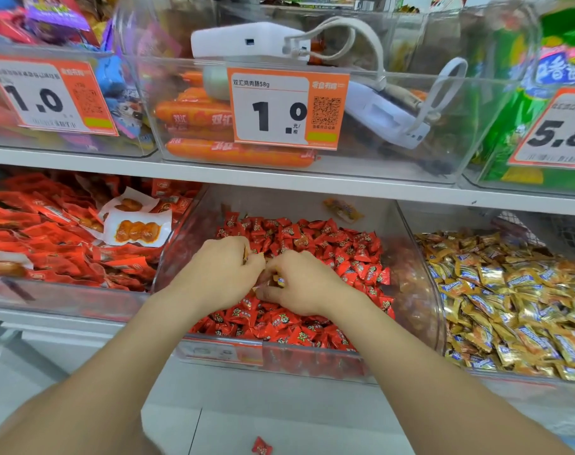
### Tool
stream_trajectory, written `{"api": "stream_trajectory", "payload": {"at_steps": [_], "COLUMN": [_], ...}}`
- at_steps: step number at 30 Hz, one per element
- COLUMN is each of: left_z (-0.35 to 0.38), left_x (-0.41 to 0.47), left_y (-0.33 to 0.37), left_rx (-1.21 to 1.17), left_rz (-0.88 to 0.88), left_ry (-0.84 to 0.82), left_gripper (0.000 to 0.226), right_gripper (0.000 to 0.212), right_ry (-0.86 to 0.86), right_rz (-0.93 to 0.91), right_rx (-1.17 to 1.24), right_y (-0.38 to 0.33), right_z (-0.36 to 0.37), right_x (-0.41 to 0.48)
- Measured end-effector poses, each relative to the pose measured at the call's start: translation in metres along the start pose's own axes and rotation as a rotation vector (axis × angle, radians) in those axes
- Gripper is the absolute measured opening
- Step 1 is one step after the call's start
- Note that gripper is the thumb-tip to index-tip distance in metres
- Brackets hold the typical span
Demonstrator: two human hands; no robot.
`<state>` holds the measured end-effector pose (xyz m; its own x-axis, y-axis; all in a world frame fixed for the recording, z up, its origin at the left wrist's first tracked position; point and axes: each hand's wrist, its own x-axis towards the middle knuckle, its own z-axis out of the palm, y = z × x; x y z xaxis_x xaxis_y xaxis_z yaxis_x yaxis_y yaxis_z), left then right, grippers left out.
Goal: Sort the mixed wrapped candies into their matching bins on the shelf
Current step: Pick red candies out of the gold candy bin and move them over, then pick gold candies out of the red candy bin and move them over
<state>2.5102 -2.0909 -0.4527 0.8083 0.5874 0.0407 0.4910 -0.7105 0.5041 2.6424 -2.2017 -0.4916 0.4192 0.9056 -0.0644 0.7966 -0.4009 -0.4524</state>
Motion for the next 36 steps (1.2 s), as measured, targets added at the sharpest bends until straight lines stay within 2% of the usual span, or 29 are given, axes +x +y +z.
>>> {"api": "stream_trajectory", "payload": {"at_steps": [4, 5, 9, 12, 14, 16, 18, 20, 21, 24, 26, 27, 29, 30, 32, 34, 36], "left_z": [0.002, 0.002, 0.002, 0.012, 0.02, 0.025, 0.03, 0.038, 0.042, 0.058, 0.07, 0.079, 0.1, 0.111, 0.133, 0.145, 0.151], "left_x": [0.0, 0.0, -0.001, -0.012, -0.023, -0.037, -0.049, -0.055, -0.058, -0.06, -0.057, -0.051, -0.033, -0.02, 0.005, 0.02, 0.026], "left_y": [-0.005, -0.004, 0.008, 0.028, 0.049, 0.072, 0.096, 0.122, 0.137, 0.187, 0.221, 0.236, 0.26, 0.269, 0.278, 0.283, 0.282], "left_rx": [-0.051, -0.082, -0.255, -0.421, -0.623, -0.785, -0.838, -0.772, -0.69, -0.431, -0.306, -0.241, -0.109, -0.044, 0.061, 0.13, 0.216], "left_rz": [0.011, 0.018, 0.03, 0.025, 0.01, -0.011, 0.017, 0.09, 0.149, 0.363, 0.496, 0.545, 0.568, 0.547, 0.459, 0.39, 0.391], "left_ry": [0.047, 0.057, 0.009, -0.075, -0.141, -0.215, -0.291, -0.327, -0.31, -0.17, -0.069, -0.03, 0.006, -0.002, -0.123, -0.306, -0.38], "left_gripper": [0.032, 0.03, 0.022, 0.021, 0.021, 0.023, 0.025, 0.026, 0.026, 0.025, 0.022, 0.021, 0.018, 0.017, 0.018, 0.037, 0.055], "right_gripper": [0.05, 0.052, 0.042, 0.032, 0.027, 0.018, 0.01, 0.01, 0.019, 0.05, 0.045, 0.039, 0.031, 0.028, 0.027, 0.027, 0.027], "right_ry": [0.097, 0.125, 0.333, 0.463, 0.57, 0.703, 0.837, 0.911, 0.873, 0.516, 0.318, 0.282, 0.36, 0.46, 0.693, 0.853, 0.9], "right_rz": [0.088, 0.118, 0.197, 0.247, 0.271, 0.305, 0.384, 0.493, 0.536, 0.543, 0.502, 0.482, 0.445, 0.421, 0.368, 0.366, 0.392], "right_rx": [0.045, 0.065, 0.186, 0.554, 0.77, 0.852, 0.82, 0.529, 0.337, -0.137, -0.311, -0.315, -0.269, -0.229, -0.095, 0.035, 0.099], "right_y": [-0.001, -0.002, -0.003, -0.001, 0.009, 0.025, 0.053, 0.093, 0.112, 0.155, 0.174, 0.182, 0.197, 0.204, 0.209, 0.204, 0.191], "right_z": [-0.01, -0.017, -0.051, -0.074, -0.087, -0.101, -0.112, -0.117, -0.118, -0.118, -0.115, -0.116, -0.121, -0.125, -0.134, -0.139, -0.14], "right_x": [0.003, -0.001, -0.043, -0.088, -0.116, -0.14, -0.158, -0.167, -0.171, -0.179, -0.184, -0.186, -0.191, -0.193, -0.2, -0.211, -0.219]}}
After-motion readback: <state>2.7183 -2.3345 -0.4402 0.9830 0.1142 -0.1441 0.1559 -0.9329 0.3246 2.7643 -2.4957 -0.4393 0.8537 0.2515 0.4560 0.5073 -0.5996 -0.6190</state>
